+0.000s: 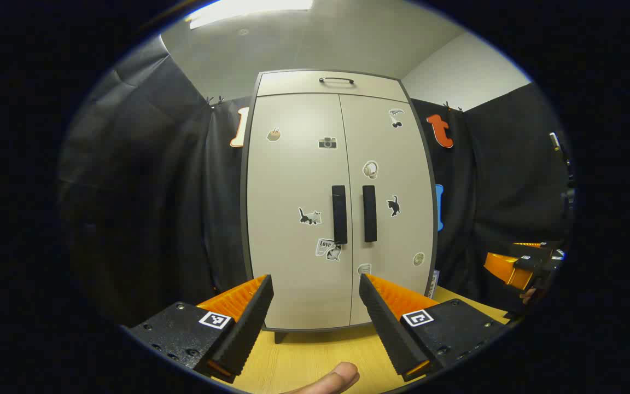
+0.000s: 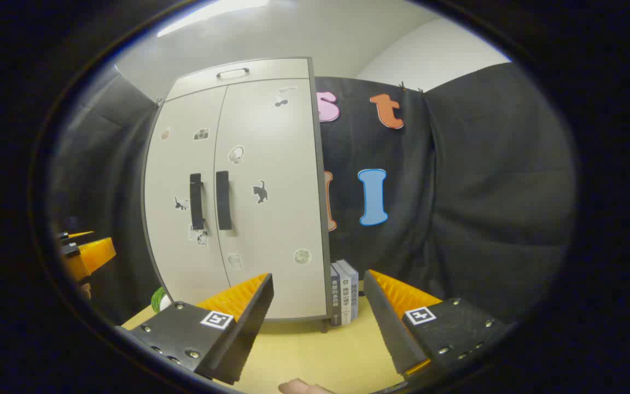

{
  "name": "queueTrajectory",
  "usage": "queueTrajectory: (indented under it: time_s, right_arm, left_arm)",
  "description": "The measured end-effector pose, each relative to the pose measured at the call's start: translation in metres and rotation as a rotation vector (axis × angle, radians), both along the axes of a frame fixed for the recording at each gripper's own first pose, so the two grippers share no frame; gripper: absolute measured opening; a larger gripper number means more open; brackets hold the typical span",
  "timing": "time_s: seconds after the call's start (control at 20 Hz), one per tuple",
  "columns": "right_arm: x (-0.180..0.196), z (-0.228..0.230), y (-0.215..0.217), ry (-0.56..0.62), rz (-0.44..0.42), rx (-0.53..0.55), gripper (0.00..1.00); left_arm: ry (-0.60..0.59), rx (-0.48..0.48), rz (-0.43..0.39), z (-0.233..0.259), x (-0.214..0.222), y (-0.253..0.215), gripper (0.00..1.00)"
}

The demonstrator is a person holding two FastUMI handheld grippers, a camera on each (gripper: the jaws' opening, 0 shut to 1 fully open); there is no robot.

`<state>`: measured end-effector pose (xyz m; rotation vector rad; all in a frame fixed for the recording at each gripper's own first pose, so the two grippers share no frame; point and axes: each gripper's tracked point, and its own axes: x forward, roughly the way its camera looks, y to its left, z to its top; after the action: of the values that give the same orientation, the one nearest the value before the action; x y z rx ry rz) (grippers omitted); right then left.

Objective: Open the right door of the double-door shoe cabinet with the right hand, and open the left door with the left hand.

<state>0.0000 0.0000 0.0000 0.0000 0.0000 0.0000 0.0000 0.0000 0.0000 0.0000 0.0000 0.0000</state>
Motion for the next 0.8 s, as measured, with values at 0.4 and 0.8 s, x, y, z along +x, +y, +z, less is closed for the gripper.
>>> queueTrajectory:
  time_s: [0.4,0.8]
  right_arm:
    - [-0.002,0.007,0.013,-0.01,0.004,-0.01,0.94]
    - [0.019,-0.006,0.042,0.006,0.02,-0.046,0.98]
  left_arm:
    - [0.0,-0.022,0.011,0.002,0.008,0.009,0.98]
    - [-0.004,-0.029,-0.022,-0.013,0.012,0.014,0.99]
